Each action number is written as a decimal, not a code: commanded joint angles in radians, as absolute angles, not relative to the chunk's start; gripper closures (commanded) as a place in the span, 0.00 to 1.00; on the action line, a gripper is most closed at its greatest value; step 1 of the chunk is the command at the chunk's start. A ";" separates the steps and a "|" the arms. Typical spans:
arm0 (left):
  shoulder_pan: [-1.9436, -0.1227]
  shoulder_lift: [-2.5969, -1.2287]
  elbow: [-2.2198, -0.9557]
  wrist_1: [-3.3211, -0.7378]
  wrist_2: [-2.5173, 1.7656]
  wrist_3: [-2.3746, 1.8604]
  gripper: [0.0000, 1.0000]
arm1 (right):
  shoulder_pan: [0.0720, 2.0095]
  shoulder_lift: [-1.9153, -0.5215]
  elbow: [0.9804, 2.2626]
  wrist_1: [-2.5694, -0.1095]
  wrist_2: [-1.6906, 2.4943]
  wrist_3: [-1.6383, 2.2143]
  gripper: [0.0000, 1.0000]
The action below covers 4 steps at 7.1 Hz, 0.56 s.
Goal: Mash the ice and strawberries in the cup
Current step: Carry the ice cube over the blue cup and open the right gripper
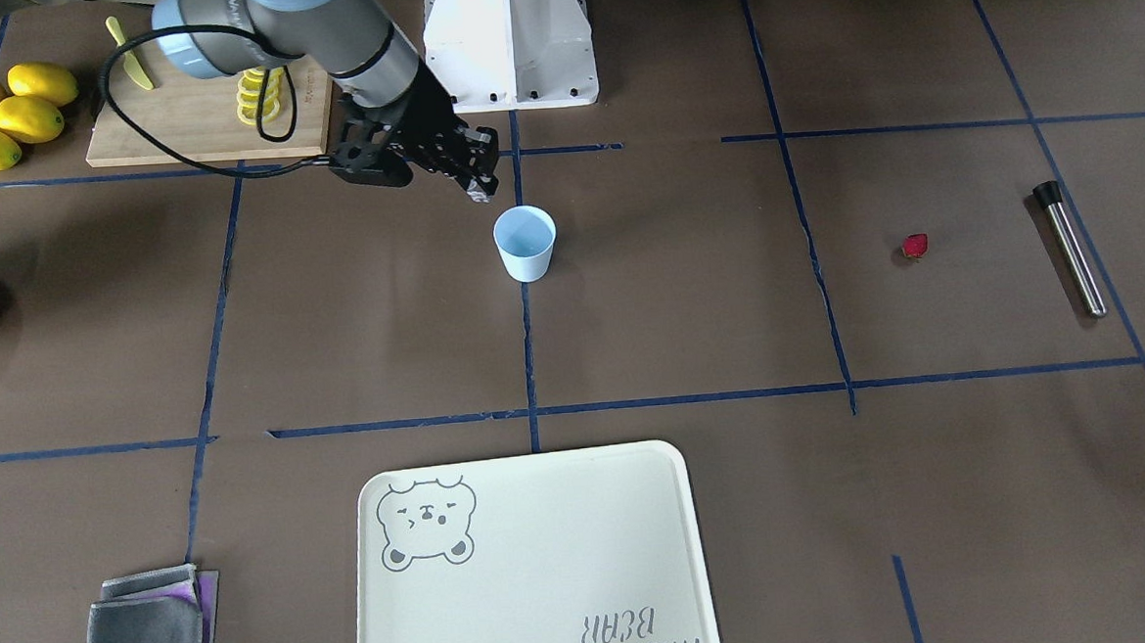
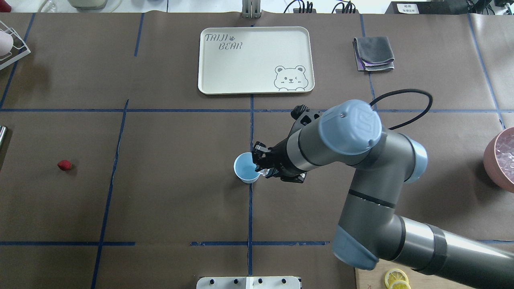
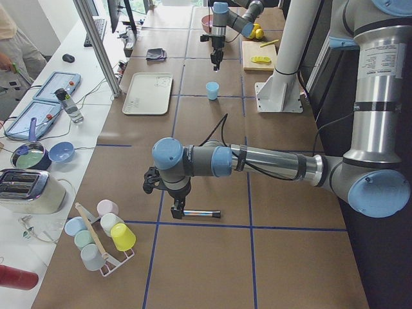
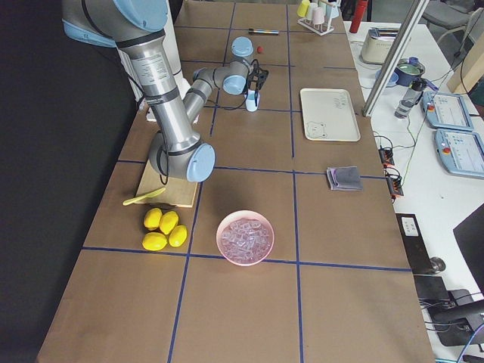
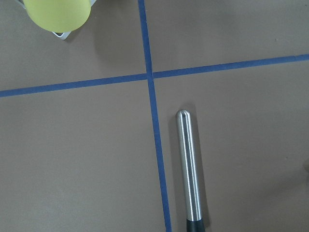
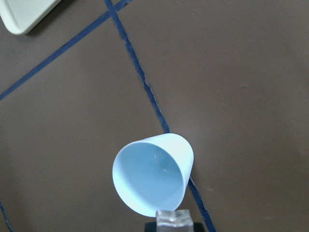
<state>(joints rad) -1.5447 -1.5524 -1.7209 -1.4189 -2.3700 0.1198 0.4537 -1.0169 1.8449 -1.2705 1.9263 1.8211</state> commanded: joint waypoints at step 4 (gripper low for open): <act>-1.545 -1.551 -1.727 -1.419 -2.370 0.120 0.00 | 0.411 -0.942 1.760 -1.281 1.778 1.832 0.95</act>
